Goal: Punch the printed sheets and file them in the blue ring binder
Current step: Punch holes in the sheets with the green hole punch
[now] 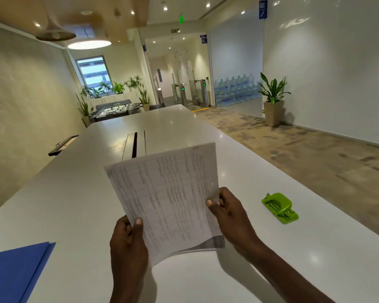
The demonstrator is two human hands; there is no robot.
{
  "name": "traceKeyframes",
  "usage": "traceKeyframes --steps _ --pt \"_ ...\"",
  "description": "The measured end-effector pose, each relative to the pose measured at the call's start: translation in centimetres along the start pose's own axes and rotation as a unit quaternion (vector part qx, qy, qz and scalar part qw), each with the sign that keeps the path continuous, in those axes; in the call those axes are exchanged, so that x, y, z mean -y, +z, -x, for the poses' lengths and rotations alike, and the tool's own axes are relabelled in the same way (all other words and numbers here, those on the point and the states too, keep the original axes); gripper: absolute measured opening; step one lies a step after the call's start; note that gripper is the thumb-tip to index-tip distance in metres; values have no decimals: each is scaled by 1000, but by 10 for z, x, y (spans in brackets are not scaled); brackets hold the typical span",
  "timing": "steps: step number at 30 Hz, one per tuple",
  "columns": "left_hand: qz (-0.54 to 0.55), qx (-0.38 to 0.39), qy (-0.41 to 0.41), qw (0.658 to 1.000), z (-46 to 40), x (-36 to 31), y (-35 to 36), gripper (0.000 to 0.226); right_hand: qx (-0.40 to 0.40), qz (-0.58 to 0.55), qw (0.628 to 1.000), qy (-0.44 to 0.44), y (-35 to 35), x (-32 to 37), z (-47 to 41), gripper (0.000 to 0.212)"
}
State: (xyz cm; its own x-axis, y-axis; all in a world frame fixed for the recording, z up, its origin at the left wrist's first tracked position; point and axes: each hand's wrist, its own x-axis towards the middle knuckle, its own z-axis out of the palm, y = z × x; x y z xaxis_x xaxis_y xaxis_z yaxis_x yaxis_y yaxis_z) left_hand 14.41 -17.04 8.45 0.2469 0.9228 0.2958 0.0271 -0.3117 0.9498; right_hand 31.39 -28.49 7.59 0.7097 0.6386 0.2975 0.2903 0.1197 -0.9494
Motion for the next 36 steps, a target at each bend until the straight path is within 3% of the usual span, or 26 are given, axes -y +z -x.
traceKeyframes --steps 13,22,28,36 --pt "-33 30 -14 999 -2 3 1 14 23 29 999 23 3 -8 -4 17" --pt "-64 17 -23 998 -11 1 -11 18 34 29 998 42 12 1 -1 19" --pt "-54 -5 0 999 -7 -3 -14 16 12 45 999 3 17 8 -3 15" --pt "-98 -9 -23 995 2 24 -11 17 10 76 997 24 28 -26 14 15"
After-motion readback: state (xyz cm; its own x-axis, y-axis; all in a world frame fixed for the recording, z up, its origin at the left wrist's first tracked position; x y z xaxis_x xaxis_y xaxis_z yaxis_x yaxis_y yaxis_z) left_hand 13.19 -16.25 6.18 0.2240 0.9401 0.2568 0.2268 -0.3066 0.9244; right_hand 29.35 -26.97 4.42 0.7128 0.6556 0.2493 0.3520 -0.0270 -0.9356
